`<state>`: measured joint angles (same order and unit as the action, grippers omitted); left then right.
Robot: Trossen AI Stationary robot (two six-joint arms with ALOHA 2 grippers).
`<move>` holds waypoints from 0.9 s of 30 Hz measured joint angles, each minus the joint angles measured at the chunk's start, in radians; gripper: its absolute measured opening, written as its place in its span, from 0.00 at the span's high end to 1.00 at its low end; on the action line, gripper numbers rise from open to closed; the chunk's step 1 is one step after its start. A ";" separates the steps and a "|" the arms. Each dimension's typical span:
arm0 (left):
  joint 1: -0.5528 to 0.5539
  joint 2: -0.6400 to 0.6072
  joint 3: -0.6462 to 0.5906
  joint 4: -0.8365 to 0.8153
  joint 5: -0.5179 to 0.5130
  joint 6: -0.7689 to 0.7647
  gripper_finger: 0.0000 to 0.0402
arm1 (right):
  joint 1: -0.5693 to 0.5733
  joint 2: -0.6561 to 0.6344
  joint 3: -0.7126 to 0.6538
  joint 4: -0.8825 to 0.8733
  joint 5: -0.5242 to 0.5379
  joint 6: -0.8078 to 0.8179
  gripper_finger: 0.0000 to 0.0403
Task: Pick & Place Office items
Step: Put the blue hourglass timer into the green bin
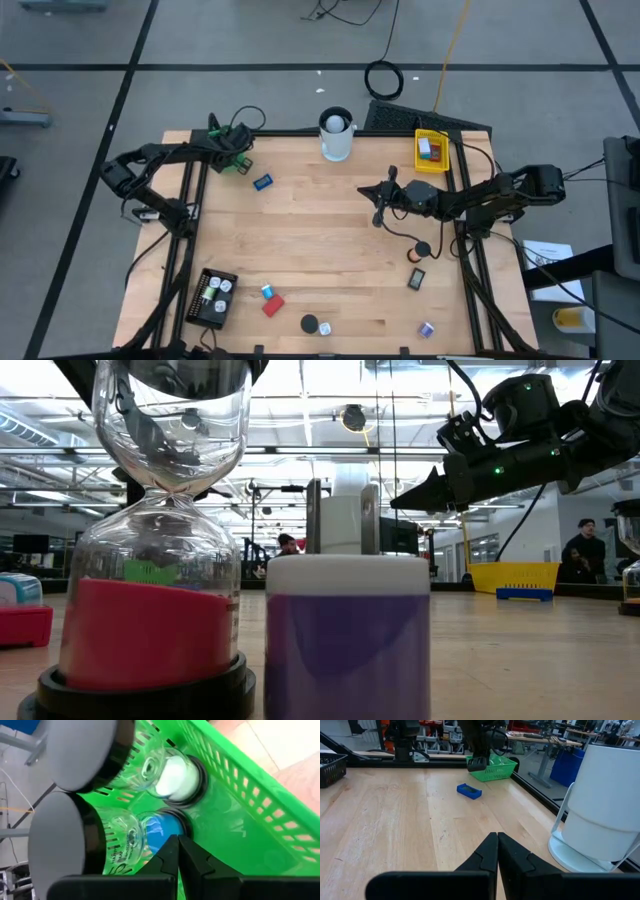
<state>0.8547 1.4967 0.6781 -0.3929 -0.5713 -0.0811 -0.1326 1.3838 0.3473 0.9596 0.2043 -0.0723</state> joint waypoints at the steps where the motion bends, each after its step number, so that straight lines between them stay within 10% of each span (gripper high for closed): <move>1: 0.000 0.000 0.000 0.000 0.000 -0.006 0.99 | 0.000 0.000 0.000 0.000 0.000 0.000 0.99; 27: -0.006 0.001 0.001 -0.029 -0.078 -0.049 0.99 | 0.003 0.000 0.000 -0.002 0.000 0.000 0.99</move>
<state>0.8487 1.4975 0.6788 -0.4214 -0.6495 -0.1296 -0.1291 1.3838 0.3473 0.9577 0.2046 -0.0723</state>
